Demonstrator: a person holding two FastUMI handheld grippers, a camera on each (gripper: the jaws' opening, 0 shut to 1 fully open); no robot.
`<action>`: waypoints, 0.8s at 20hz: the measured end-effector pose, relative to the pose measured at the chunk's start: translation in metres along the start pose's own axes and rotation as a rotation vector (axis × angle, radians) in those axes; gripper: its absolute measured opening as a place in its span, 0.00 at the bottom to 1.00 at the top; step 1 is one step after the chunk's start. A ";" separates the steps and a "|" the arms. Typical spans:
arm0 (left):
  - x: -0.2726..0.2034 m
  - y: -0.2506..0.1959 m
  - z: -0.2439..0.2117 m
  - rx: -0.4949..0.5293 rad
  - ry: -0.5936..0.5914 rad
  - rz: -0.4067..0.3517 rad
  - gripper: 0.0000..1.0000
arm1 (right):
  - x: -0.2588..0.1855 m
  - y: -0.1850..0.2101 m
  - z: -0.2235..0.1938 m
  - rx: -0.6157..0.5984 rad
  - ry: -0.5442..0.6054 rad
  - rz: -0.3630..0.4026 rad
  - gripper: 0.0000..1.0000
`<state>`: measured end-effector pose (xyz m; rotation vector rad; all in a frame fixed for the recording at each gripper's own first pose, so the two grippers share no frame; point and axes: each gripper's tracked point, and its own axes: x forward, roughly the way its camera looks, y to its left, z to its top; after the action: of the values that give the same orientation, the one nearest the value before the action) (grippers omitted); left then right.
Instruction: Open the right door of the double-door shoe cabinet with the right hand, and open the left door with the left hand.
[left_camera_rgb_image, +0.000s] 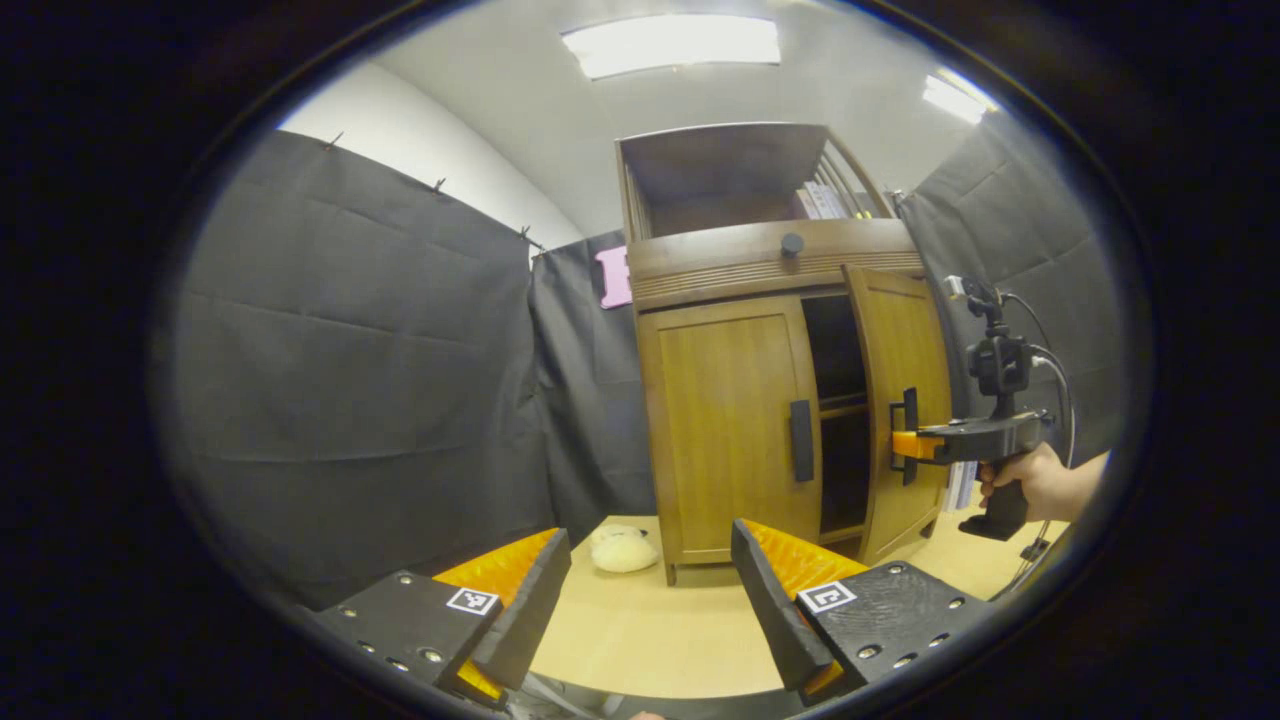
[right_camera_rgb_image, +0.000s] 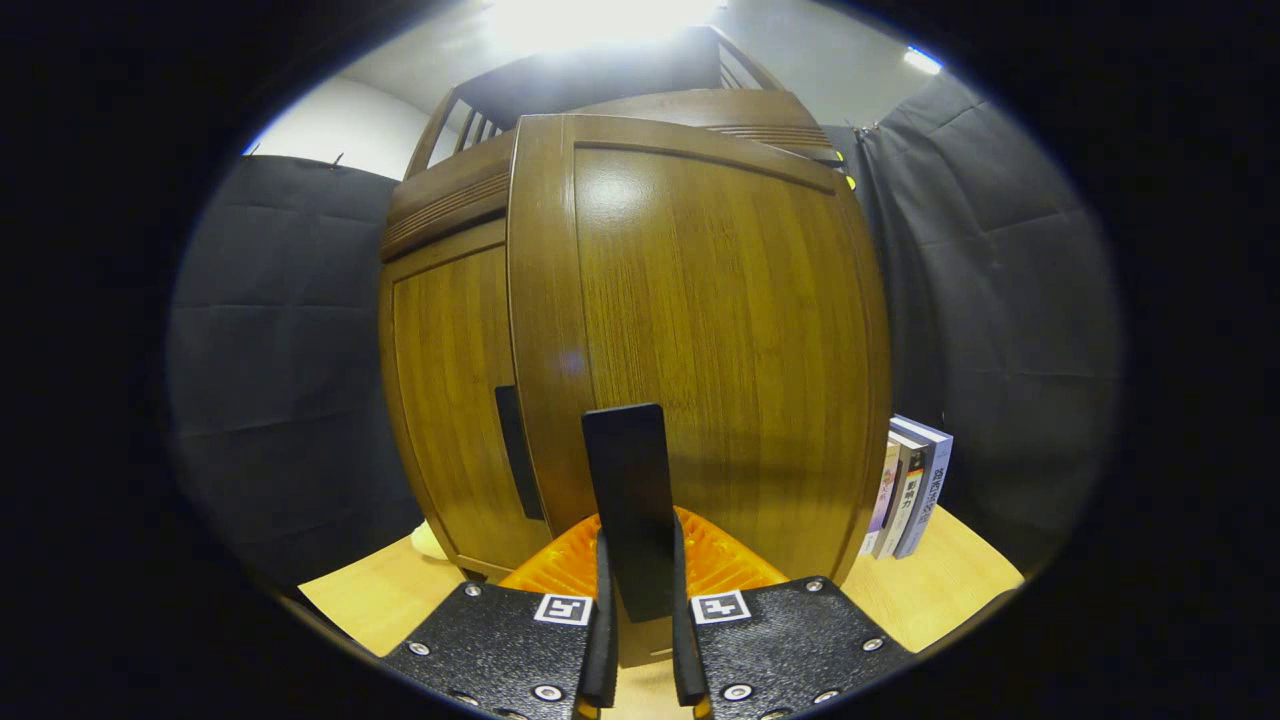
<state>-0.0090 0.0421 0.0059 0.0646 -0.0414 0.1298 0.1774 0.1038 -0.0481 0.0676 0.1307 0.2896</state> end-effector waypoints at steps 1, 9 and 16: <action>0.000 -0.002 0.000 -0.002 -0.003 -0.011 0.92 | -0.004 -0.002 0.000 0.002 0.003 -0.003 0.22; 0.003 -0.012 0.004 -0.007 -0.033 -0.083 0.93 | -0.029 -0.024 -0.001 0.000 -0.001 -0.032 0.21; 0.003 -0.023 0.006 -0.023 -0.046 -0.153 0.92 | -0.058 -0.050 -0.001 0.015 0.002 -0.087 0.22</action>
<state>-0.0038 0.0196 0.0111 0.0476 -0.0833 -0.0253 0.1358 0.0392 -0.0462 0.0766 0.1370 0.2019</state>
